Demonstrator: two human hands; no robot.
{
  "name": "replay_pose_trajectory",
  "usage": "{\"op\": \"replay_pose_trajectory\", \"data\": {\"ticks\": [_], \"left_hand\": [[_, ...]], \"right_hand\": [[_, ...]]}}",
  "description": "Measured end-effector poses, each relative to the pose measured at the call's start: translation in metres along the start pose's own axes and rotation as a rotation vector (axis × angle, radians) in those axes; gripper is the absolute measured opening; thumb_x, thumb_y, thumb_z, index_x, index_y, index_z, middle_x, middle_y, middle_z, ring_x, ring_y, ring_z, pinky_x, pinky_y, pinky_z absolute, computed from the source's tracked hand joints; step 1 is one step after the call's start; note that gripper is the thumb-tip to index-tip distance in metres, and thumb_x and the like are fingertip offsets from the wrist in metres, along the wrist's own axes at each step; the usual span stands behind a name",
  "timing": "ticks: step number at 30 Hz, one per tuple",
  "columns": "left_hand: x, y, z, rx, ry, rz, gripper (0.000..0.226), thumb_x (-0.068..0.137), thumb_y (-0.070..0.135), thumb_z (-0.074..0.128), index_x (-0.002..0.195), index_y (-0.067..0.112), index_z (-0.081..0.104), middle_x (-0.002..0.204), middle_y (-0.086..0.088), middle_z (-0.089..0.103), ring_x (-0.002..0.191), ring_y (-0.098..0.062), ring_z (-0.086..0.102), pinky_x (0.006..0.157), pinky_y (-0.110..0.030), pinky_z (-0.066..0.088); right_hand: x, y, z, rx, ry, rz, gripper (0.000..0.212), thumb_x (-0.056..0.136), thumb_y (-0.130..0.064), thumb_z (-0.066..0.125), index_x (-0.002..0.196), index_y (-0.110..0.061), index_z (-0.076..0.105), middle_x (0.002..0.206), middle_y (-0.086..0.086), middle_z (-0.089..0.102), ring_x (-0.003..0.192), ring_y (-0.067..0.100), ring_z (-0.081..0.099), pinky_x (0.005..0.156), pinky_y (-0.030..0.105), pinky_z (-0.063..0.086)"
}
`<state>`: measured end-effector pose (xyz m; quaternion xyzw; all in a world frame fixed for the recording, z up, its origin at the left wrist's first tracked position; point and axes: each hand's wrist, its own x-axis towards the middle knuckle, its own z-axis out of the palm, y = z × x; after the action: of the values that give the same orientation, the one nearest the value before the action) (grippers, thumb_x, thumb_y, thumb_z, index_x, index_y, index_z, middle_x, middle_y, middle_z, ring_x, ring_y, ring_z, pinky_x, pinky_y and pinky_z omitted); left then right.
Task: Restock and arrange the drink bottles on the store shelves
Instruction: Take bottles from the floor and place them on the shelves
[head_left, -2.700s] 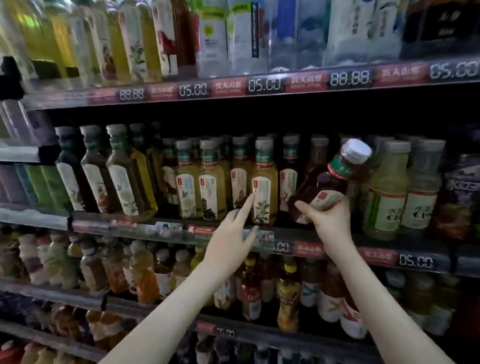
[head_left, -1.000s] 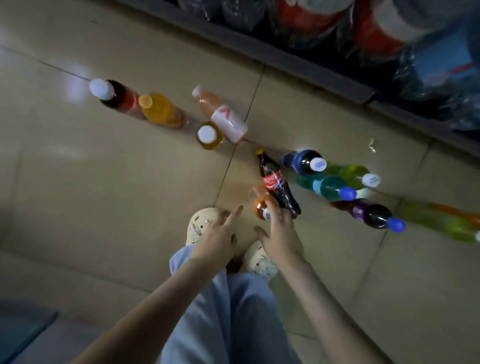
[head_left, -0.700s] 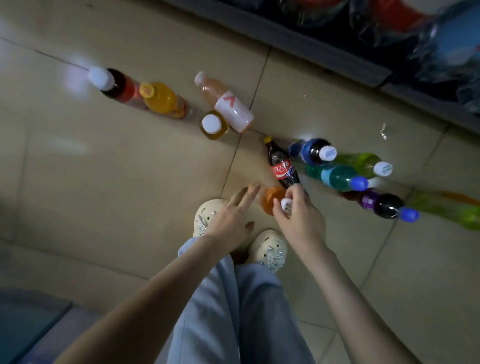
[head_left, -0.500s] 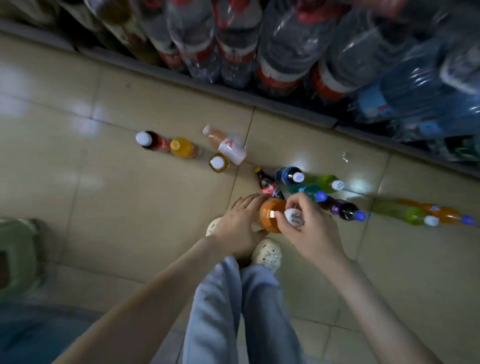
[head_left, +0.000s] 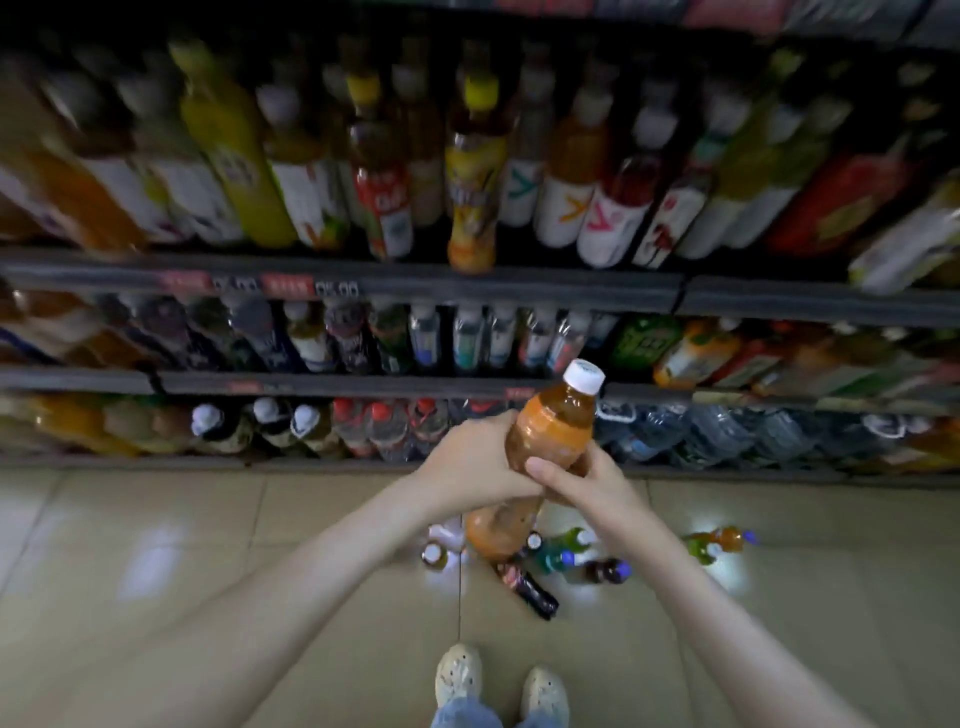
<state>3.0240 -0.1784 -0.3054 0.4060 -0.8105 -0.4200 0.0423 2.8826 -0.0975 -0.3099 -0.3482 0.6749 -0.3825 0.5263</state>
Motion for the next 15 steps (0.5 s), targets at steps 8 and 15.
{"op": "replay_pose_trajectory", "data": {"ticks": [8, 15], "left_hand": [[0.004, 0.124, -0.058, -0.065, -0.033, 0.241, 0.057, 0.074, 0.056, 0.071, 0.125, 0.038, 0.051, 0.106, 0.018, 0.065, 0.094, 0.005, 0.06, 0.079, -0.015, 0.049], [0.012, 0.223, -0.032, 0.144, 0.059, 0.402, 0.054, 0.077, 0.06, 0.065, 0.123, 0.038, 0.048, 0.108, 0.017, 0.065, 0.096, 0.001, 0.06, 0.083, -0.023, 0.051]], "right_hand": [[-0.058, -0.095, -0.066, 0.201, 0.263, -0.187, 0.013, 0.082, -0.019, 0.073, 0.094, -0.016, 0.067, 0.078, -0.003, 0.073, 0.078, 0.016, 0.071, 0.073, 0.036, 0.058], [-0.115, -0.123, -0.163, 0.262, 0.442, -0.304, 0.027, 0.077, -0.03, 0.077, 0.099, -0.017, 0.068, 0.092, 0.003, 0.075, 0.089, 0.024, 0.072, 0.081, 0.044, 0.058]]}}
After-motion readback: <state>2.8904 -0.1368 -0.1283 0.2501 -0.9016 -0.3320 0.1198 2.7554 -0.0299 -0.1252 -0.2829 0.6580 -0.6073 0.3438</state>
